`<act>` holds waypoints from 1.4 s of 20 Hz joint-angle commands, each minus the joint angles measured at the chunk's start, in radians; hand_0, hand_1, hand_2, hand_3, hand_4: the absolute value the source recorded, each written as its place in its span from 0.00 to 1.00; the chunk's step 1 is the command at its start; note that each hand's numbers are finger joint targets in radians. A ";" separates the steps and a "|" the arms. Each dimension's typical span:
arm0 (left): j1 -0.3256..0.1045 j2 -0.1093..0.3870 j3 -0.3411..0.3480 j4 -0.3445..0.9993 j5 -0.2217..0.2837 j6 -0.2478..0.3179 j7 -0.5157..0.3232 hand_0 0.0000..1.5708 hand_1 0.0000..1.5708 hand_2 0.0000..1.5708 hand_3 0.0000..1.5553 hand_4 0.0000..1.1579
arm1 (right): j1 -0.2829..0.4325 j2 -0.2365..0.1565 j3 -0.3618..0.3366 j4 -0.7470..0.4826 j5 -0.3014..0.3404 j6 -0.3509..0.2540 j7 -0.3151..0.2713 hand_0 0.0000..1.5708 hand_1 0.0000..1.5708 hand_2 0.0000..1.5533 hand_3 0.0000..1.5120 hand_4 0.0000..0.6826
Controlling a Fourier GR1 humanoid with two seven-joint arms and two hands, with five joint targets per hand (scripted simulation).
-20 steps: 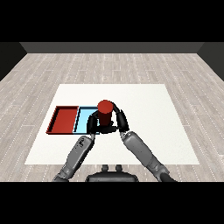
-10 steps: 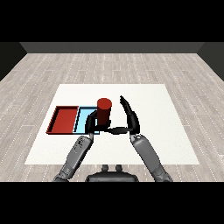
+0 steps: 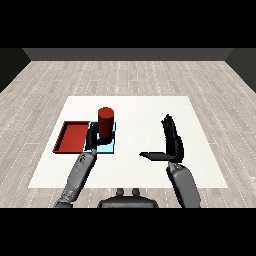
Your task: Pick the red can and put it in the red box
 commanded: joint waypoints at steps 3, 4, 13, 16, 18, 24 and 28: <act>-0.036 0.163 0.174 0.049 0.047 -0.056 0.059 1.00 1.00 1.00 0.97 0.97 | 0.204 -0.049 -0.113 -0.053 -0.093 0.046 -0.118 0.00 0.00 0.00 0.00 0.00; 0.015 0.192 0.182 0.033 0.039 -0.056 0.042 1.00 1.00 1.00 0.98 0.98 | 0.231 -0.093 -0.186 -0.048 -0.148 0.084 -0.119 0.00 0.00 0.00 0.00 0.00; -0.059 0.319 0.325 0.520 0.013 -0.110 -0.063 1.00 1.00 1.00 0.96 0.93 | 0.218 -0.046 -0.236 0.194 -0.098 0.039 -0.192 0.00 0.00 0.00 0.00 0.00; -0.161 0.305 0.360 0.750 0.007 -0.112 -0.124 1.00 1.00 1.00 0.97 0.90 | 0.194 -0.065 -0.271 0.223 -0.106 0.042 -0.180 0.00 0.00 0.00 0.00 0.00; -0.209 0.329 0.372 0.877 -0.015 -0.112 -0.148 1.00 1.00 1.00 0.97 0.89 | 0.205 -0.052 -0.254 0.240 -0.088 0.038 -0.196 0.00 0.00 0.00 0.00 0.00; -0.299 0.282 0.291 1.121 -0.132 -0.028 -0.002 0.02 0.02 0.24 0.08 0.61 | 0.176 -0.073 -0.290 0.308 -0.095 0.047 -0.205 0.00 0.00 0.00 0.00 0.00; -0.300 0.255 0.324 1.240 -0.125 -0.001 -0.031 0.36 0.36 0.42 0.37 0.55 | 0.122 -0.086 -0.306 0.347 -0.088 0.044 -0.195 0.00 0.00 0.00 0.00 0.00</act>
